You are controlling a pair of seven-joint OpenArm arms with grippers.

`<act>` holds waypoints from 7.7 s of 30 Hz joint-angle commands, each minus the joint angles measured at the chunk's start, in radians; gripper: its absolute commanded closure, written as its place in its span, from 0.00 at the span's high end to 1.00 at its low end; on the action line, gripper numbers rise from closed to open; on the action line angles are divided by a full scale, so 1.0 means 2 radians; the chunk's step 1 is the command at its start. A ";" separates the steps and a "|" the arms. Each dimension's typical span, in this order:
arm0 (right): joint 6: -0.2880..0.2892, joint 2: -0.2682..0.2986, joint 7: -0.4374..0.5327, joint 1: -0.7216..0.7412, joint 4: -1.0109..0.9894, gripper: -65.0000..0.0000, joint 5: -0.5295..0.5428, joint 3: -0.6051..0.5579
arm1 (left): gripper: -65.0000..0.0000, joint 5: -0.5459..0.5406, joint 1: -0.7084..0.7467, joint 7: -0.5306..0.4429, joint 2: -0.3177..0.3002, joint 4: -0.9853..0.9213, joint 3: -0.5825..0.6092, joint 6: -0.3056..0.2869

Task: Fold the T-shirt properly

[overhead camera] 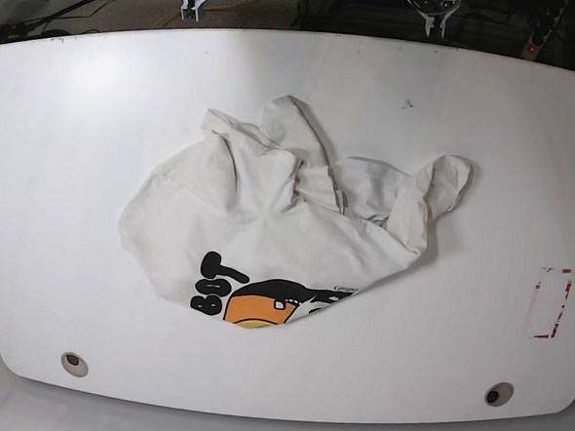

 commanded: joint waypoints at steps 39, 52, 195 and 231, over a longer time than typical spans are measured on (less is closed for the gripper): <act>0.004 -0.034 -0.031 -0.156 0.262 0.36 0.003 0.002 | 0.75 -0.001 0.171 -0.035 -0.005 0.235 -0.002 0.002; 0.005 -0.058 -0.032 -0.312 0.484 0.36 0.004 0.001 | 0.75 -0.002 0.353 -0.035 -0.009 0.527 -0.003 0.002; 0.094 -0.035 -0.500 0.116 0.585 0.00 0.316 0.147 | 0.87 -0.137 0.057 0.303 -0.066 0.740 0.003 -0.065; 0.095 0.035 -0.499 0.124 0.663 0.00 0.317 0.117 | 0.02 -0.137 0.016 0.313 -0.083 0.781 0.001 -0.065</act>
